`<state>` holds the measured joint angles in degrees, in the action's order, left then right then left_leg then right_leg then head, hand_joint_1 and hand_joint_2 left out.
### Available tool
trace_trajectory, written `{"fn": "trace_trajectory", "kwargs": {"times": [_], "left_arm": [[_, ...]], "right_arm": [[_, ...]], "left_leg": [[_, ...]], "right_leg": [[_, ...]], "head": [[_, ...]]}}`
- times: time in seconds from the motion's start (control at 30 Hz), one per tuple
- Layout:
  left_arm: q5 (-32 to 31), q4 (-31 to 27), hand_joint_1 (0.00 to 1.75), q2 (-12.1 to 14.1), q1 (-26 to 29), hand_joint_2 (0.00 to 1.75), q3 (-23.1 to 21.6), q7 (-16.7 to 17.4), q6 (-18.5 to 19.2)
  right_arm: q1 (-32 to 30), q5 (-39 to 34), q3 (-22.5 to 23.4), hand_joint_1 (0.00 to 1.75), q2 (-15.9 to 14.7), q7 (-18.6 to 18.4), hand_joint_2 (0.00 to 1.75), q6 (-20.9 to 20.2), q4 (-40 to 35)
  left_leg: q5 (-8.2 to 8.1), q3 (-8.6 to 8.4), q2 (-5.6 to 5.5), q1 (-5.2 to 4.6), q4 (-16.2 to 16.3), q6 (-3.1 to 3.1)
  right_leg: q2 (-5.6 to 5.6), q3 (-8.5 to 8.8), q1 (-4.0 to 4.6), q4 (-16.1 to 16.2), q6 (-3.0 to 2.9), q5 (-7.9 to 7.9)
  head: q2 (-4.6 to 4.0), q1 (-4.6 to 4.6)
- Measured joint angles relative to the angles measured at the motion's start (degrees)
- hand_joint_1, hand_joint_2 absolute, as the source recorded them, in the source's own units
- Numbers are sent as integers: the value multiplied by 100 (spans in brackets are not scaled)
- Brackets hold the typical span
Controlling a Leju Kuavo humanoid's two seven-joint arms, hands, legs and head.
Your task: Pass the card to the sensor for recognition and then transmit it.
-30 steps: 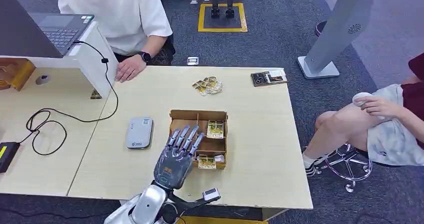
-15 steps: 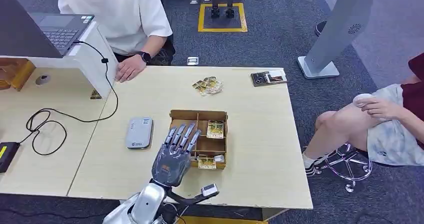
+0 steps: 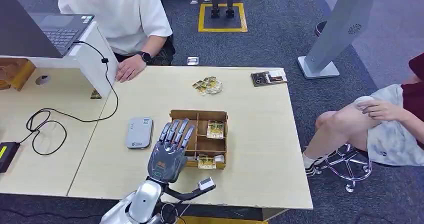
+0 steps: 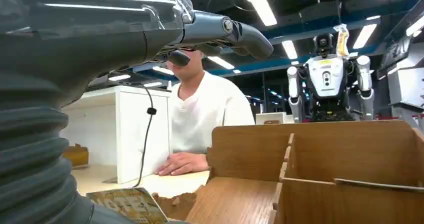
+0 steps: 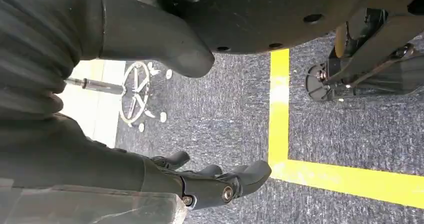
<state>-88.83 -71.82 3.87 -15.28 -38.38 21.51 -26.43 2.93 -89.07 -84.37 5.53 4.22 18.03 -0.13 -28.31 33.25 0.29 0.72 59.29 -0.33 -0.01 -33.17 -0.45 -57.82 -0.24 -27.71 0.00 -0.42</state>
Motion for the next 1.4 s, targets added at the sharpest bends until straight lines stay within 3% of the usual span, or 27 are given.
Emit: {"fn": "trace_trajectory", "kwargs": {"times": [0.4, 0.43, 0.47, 0.5, 1.23, 1.4], "left_arm": [[0, -28, 0, 2, 14, 175, 83, 24, 11], [0, -28, 7, 2, 14, 175, 85, 9, 22], [0, -28, 119, 2, 13, 175, 85, -6, 44], [0, -28, 175, 2, 13, 175, 85, -15, 59], [87, 223, 175, 77, -206, 175, 72, -354, 878], [177, 265, 175, 96, -213, 175, 57, -365, 903]], "right_arm": [[-1, 0, 39, 0, 17, 6, 175, 24, 15], [-1, 0, 39, 0, 17, 7, 175, 24, 17], [-1, 0, 41, 0, 17, 9, 175, 24, 17], [-1, 0, 41, 0, 17, 9, 175, 24, 17], [1, 0, 57, 0, 17, 17, 175, -2, 20], [1, 0, 59, 0, 17, 17, 175, -2, 22]], "left_leg": [[0, 0, 0, 0, 0, 0], [0, 0, 0, 0, 0, 0], [0, 0, 0, 0, 0, 0], [0, 0, 0, 0, 0, 0], [0, -1, 1, 0, 0, 0], [0, -1, 1, 0, 0, 0]], "right_leg": [[0, 0, 0, 0, 0, 0], [0, 0, 0, 0, 0, 0], [0, 0, 0, 0, 0, 0], [0, 0, 0, 0, 0, 0], [2, -1, 0, 0, 0, 0], [2, -1, 0, 0, 0, 0]], "head": [[0, -2], [0, 0], [0, -2], [0, -2], [0, 0], [0, 0]]}}
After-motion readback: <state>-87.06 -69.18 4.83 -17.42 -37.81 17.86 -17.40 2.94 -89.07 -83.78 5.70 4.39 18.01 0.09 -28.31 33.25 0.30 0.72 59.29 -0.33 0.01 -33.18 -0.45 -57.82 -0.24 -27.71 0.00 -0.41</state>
